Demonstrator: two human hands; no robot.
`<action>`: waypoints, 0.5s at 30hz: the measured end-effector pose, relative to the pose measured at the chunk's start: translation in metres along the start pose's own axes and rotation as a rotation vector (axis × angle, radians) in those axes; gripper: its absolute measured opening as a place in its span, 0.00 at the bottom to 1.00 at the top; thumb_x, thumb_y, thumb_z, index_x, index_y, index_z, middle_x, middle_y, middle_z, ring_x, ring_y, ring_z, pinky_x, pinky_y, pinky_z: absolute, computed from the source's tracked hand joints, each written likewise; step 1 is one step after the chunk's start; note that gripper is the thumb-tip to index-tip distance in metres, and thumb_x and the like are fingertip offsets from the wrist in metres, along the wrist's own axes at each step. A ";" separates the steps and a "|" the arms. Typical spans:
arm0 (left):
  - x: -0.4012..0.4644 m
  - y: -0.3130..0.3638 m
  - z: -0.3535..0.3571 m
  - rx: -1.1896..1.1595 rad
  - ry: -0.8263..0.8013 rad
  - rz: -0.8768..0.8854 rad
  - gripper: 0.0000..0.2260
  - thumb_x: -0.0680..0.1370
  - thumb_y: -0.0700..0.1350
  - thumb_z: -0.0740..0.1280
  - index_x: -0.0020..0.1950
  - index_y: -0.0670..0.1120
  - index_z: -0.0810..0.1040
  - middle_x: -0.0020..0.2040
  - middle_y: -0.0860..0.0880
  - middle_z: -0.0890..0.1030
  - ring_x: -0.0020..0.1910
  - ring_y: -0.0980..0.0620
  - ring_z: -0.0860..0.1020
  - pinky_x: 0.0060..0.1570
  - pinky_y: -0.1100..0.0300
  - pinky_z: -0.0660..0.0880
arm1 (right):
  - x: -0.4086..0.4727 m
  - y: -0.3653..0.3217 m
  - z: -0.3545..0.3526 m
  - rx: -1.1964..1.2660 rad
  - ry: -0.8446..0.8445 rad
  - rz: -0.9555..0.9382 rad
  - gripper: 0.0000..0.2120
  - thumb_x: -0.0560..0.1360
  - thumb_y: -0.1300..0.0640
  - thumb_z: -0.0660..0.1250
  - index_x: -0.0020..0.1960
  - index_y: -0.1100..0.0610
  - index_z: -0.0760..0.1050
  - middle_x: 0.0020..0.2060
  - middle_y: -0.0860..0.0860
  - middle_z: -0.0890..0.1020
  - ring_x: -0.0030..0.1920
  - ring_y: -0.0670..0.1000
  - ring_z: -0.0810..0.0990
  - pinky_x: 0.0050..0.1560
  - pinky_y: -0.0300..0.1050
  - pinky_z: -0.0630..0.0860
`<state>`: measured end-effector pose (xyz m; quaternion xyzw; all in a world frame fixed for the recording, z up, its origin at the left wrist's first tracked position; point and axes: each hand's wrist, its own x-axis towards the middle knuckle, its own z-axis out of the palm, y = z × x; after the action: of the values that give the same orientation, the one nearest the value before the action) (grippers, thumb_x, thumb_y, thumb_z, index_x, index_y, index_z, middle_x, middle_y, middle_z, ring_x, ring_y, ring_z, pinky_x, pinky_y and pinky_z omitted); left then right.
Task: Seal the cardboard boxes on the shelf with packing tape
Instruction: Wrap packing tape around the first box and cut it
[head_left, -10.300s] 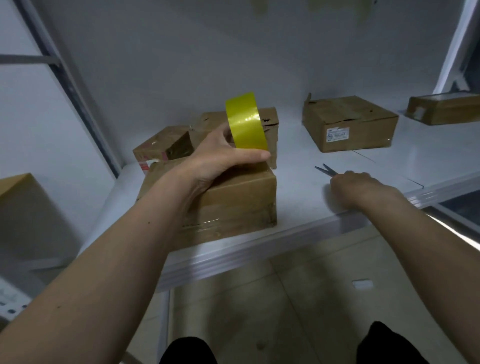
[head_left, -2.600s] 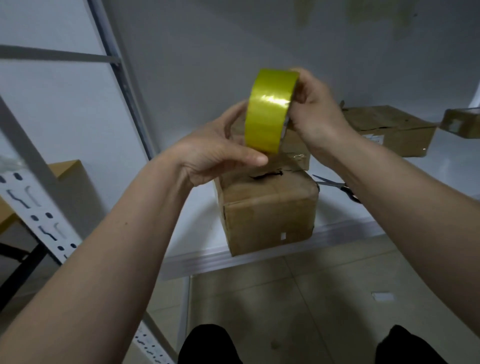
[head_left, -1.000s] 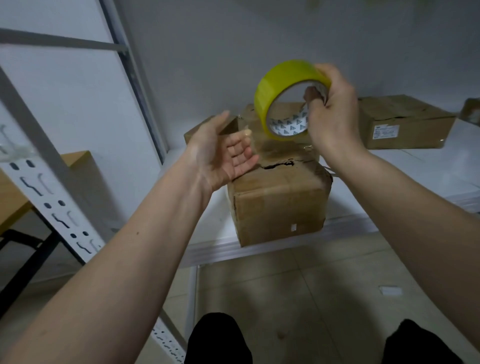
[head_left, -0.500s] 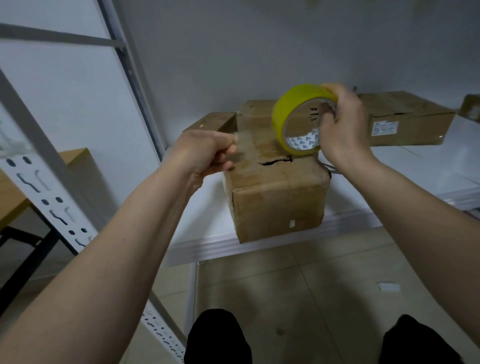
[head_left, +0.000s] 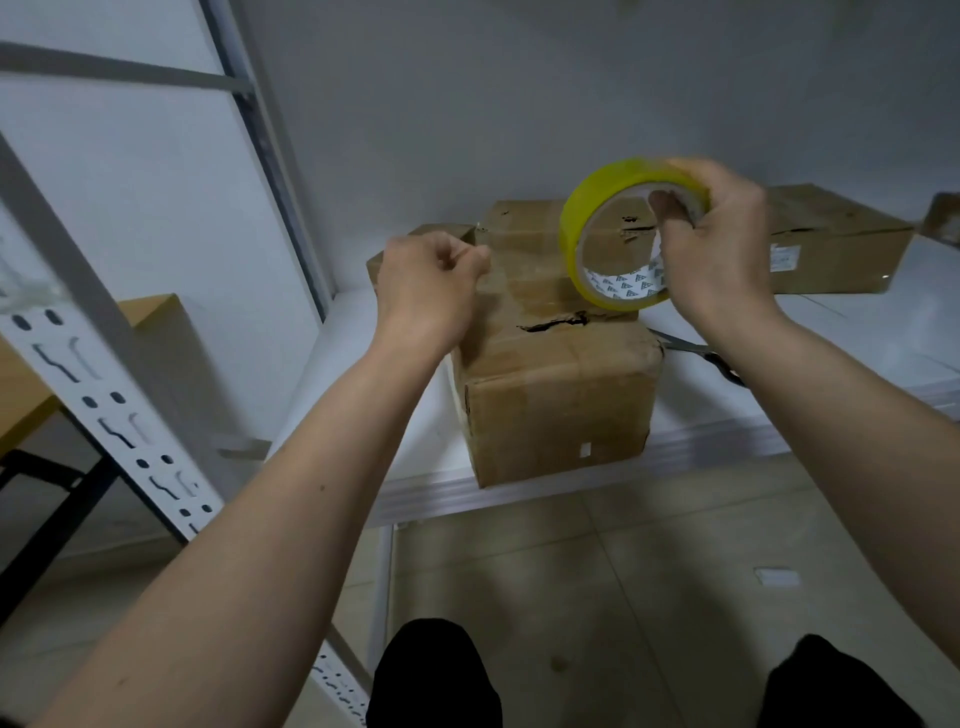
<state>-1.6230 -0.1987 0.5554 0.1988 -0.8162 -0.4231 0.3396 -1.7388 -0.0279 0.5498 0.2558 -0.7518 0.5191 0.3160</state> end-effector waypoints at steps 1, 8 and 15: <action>-0.001 0.000 -0.002 -0.045 -0.012 -0.004 0.12 0.79 0.47 0.69 0.36 0.48 0.79 0.34 0.51 0.78 0.36 0.52 0.76 0.43 0.57 0.74 | 0.001 0.000 -0.001 0.003 0.000 -0.003 0.14 0.77 0.61 0.62 0.60 0.55 0.79 0.54 0.53 0.82 0.56 0.53 0.79 0.60 0.50 0.74; -0.005 0.000 -0.003 -0.053 -0.078 -0.036 0.13 0.79 0.47 0.70 0.40 0.39 0.83 0.32 0.50 0.81 0.27 0.55 0.75 0.41 0.56 0.79 | 0.004 0.004 -0.007 -0.001 0.012 0.006 0.13 0.77 0.61 0.62 0.59 0.54 0.79 0.54 0.52 0.82 0.55 0.53 0.79 0.59 0.51 0.75; -0.010 0.000 0.008 0.415 -0.074 0.149 0.13 0.80 0.46 0.65 0.40 0.41 0.84 0.40 0.44 0.83 0.42 0.46 0.80 0.42 0.55 0.74 | 0.006 0.012 -0.007 -0.058 -0.051 -0.028 0.14 0.76 0.64 0.62 0.59 0.54 0.79 0.54 0.54 0.81 0.56 0.55 0.78 0.57 0.49 0.74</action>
<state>-1.6220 -0.1888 0.5483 0.1880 -0.9100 -0.2267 0.2917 -1.7500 -0.0176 0.5483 0.2703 -0.7707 0.4860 0.3111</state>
